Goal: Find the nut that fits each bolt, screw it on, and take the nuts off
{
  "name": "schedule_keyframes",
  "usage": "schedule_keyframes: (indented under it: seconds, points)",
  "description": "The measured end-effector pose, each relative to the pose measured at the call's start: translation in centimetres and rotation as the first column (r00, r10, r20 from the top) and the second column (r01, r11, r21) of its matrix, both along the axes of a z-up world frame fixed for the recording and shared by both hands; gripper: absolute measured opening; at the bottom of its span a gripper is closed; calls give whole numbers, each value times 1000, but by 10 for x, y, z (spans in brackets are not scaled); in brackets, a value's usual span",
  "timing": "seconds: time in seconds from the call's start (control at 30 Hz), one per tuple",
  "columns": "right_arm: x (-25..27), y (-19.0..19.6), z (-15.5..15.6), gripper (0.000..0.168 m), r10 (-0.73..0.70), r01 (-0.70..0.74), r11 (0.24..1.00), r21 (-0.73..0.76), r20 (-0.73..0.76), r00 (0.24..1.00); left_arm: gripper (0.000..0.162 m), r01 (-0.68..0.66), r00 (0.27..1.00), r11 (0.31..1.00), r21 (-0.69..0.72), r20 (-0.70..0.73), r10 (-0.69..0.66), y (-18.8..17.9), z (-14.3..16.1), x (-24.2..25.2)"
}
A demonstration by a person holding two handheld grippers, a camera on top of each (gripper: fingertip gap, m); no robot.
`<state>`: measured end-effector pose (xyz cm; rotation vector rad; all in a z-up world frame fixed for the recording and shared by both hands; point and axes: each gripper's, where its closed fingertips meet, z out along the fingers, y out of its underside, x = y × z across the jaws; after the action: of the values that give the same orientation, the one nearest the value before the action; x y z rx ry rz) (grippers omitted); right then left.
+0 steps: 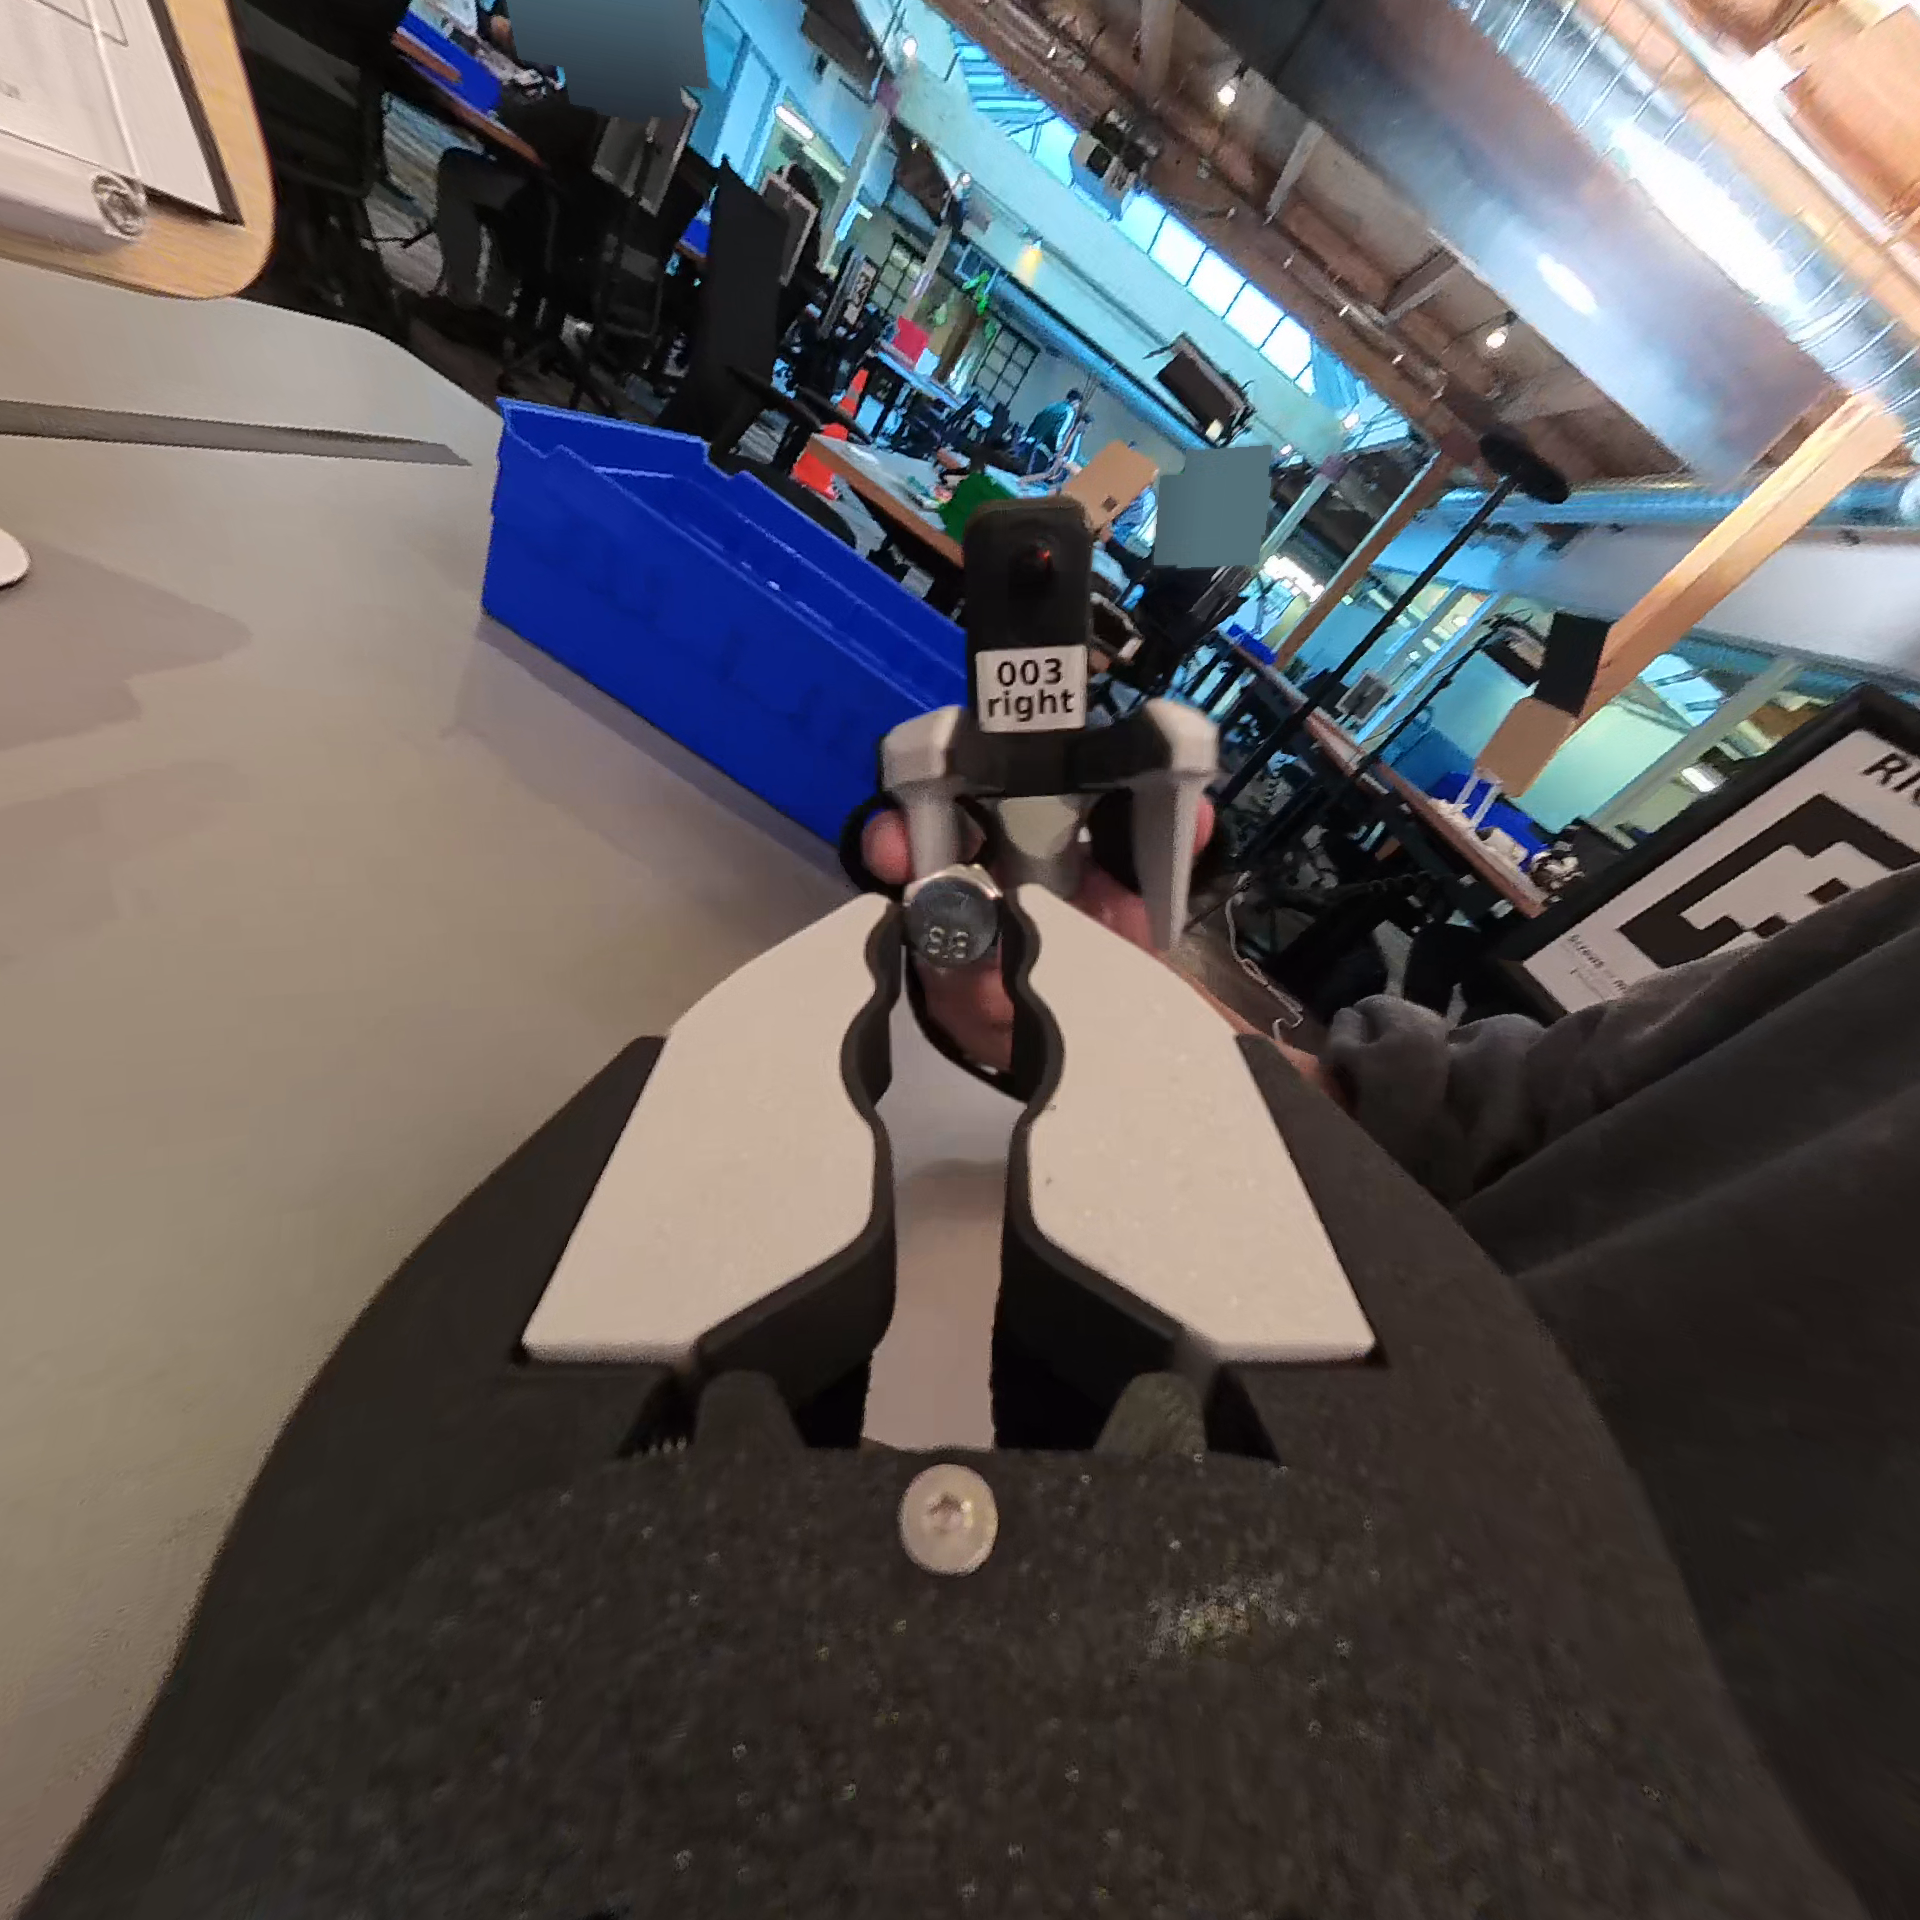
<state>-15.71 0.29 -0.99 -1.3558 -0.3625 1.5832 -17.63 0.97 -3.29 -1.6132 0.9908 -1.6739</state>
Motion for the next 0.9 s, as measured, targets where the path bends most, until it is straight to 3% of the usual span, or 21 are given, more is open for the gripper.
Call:
schedule_keyframes:
  seconds: [0.13,0.27,0.37,0.47,0.57,0.7,0.8,0.9]
  points:
    - [-15,-5,-29,44,39,-35,999,-41,93,995,17,-3,1000,1000,26,20,3,0,9,-3]
    - [-19,-5,-13,49,37,-37,999,-15,31,999,18,-12,1000,1000,26,9,12,2,5,-3]
    - [-2,-4,10,43,14,-12,999,34,-54,998,18,-31,999,999,27,-25,31,6,-5,-3]
    - [-2,1,-10,43,-21,21,1000,8,42,999,17,-20,1000,1000,2,19,20,6,3,-5]
    - [-19,-7,-29,44,65,-62,996,-61,47,997,17,-11,1000,1000,19,29,11,3,8,-4]
    - [-22,-6,-13,53,37,-37,999,-11,31,999,17,-6,1000,1000,13,28,5,2,5,-3]
    - [-1,-5,6,44,-1,3,999,33,-50,999,17,-39,999,999,30,-29,40,8,-5,-3]
    - [-4,-1,-17,45,-25,25,1000,-2,42,999,17,-18,1000,1000,8,25,18,5,5,-4]
